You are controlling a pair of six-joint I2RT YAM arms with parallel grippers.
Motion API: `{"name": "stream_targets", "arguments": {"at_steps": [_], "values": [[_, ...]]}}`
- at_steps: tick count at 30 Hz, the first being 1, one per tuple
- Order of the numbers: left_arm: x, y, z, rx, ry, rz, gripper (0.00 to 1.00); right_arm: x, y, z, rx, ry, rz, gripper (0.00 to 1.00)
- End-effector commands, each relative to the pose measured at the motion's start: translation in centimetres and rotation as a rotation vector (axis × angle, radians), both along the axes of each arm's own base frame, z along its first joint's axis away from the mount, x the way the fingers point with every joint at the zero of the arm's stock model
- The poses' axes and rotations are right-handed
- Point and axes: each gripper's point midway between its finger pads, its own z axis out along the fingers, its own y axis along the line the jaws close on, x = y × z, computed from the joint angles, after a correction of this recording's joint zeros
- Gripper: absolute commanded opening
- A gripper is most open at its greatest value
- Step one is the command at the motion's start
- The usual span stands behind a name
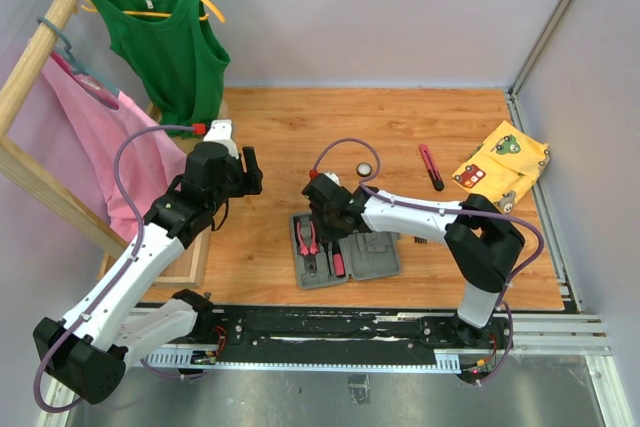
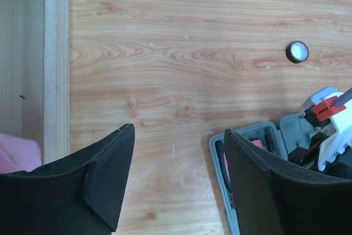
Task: Sort the tools into containers
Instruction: Place the screwdriver in the storage box.
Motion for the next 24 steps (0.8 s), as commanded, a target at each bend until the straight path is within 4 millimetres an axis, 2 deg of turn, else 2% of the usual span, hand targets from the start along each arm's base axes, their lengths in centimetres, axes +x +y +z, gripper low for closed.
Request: {"name": "stream_targets", "arguments": {"at_steps": [1, 13, 24], "values": [[0.1, 0.1, -0.4, 0.005, 0.007, -0.006, 0.7, -1.0, 0.0, -0.3, -0.059, 0.0, 0.037, 0.25], [0.0, 0.0, -0.3, 0.003, 0.005, -0.009, 0.7, -1.0, -0.1, -1.6, -0.115, 0.015, 0.043, 0.23], [0.0, 0.0, -0.3, 0.002, 0.005, -0.01, 0.69, 0.4, -0.4, -0.5, -0.124, -0.065, 0.004, 0.21]]}}
